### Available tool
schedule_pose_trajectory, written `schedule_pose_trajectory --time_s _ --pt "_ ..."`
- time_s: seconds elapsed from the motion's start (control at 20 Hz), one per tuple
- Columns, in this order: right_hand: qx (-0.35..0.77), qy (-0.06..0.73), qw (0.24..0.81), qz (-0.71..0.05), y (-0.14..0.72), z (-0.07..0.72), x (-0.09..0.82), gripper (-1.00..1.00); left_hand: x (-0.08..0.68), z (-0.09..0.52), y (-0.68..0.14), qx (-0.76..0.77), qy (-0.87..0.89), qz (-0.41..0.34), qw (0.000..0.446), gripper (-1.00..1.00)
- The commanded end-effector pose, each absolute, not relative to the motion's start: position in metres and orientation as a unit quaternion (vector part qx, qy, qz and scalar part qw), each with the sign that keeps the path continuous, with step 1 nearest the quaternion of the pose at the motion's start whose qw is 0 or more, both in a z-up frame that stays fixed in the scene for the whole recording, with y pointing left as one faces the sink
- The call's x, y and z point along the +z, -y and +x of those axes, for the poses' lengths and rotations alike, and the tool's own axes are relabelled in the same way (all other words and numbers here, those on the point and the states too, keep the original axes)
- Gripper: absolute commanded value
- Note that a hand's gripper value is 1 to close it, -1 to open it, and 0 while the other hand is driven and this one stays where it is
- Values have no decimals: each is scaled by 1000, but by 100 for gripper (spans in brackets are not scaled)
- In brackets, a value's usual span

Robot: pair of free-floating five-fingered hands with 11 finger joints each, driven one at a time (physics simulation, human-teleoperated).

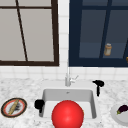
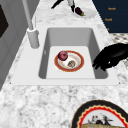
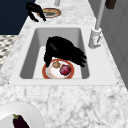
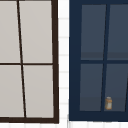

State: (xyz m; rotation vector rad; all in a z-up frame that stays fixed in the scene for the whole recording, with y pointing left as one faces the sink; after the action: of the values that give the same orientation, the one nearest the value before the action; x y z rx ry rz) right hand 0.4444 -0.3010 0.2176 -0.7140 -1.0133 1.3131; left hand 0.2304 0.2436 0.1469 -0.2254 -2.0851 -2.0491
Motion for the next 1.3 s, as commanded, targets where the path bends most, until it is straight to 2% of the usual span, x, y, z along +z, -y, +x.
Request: schedule_pose_trajectory --time_s 0.0,0.15,0.55,0.8,0.85,0.95,1.25 --pt "529 426 650 -342 300 439 218 -100 147 230 -244 -695 707 -76 105 0" --pt "506 424 657 -364 297 430 220 -100 147 230 -244 -695 707 -76 105 0" --pt "478 433 680 -349 302 409 229 -100 147 230 -244 -695 707 -76 105 0" --pt "525 414 638 -381 291 401 219 -100 147 230 -244 -695 707 -76 105 0" --pt "499 441 652 -362 326 398 222 -100 147 230 -244 -695 707 -76 105 0" --pt "486 468 660 -330 322 393 223 -100 147 230 -244 -695 707 -76 105 0" --pt "467 479 679 -303 338 371 226 -100 147 230 -244 -695 707 -76 105 0"
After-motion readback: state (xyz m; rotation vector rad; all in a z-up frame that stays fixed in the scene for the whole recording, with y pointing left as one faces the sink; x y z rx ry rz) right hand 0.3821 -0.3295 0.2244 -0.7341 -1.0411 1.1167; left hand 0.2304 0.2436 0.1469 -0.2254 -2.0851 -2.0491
